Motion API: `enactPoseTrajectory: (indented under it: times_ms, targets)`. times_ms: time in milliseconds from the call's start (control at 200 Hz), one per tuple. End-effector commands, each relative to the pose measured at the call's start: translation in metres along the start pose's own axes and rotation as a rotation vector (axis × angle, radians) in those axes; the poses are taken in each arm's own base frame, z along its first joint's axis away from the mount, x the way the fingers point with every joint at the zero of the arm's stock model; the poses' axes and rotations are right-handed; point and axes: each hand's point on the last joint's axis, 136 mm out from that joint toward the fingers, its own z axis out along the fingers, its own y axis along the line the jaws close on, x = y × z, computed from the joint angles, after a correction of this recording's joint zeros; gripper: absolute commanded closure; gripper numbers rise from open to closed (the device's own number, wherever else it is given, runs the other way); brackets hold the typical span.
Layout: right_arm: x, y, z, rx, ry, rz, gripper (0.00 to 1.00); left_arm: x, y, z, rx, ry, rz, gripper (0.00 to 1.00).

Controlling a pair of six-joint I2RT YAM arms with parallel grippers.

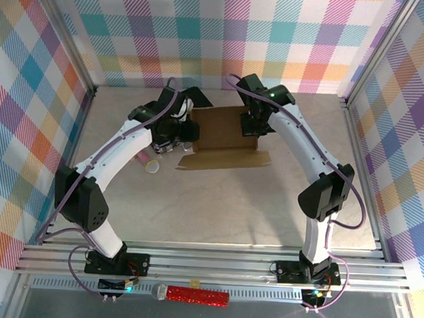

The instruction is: Fold the paper box

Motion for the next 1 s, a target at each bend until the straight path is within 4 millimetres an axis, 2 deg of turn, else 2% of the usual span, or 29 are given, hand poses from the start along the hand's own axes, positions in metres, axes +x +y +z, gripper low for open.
enactPoseTrajectory:
  times_ms: [0,255,450,550,665,890,995]
  targets:
    - [-0.002,-0.024,-0.017,0.073,-0.028,0.03,1.0,-0.008,0.006,-0.017,0.008,-0.059,0.017,0.6]
    - [-0.002,-0.023,-0.018,0.074,-0.029,0.03,1.0,-0.011,-0.01,-0.032,0.114,-0.122,0.048,0.44]
    - [-0.002,-0.024,-0.018,0.076,-0.03,0.034,1.0,-0.019,-0.029,-0.05,0.283,-0.207,0.033,0.42]
    - [-0.002,-0.025,-0.02,0.076,-0.033,0.042,1.0,-0.02,-0.028,-0.058,0.309,-0.231,0.013,0.41]
    - [-0.003,-0.024,-0.024,0.064,-0.043,0.048,1.0,-0.016,-0.022,-0.051,0.315,-0.203,-0.006,0.41]
    - [-0.002,-0.02,-0.026,0.048,-0.043,0.053,1.0,-0.015,-0.033,-0.031,0.337,-0.15,0.014,0.4]
    - [-0.002,-0.02,-0.027,0.04,-0.046,0.058,1.0,-0.013,-0.032,-0.019,0.289,-0.128,0.037,0.4]
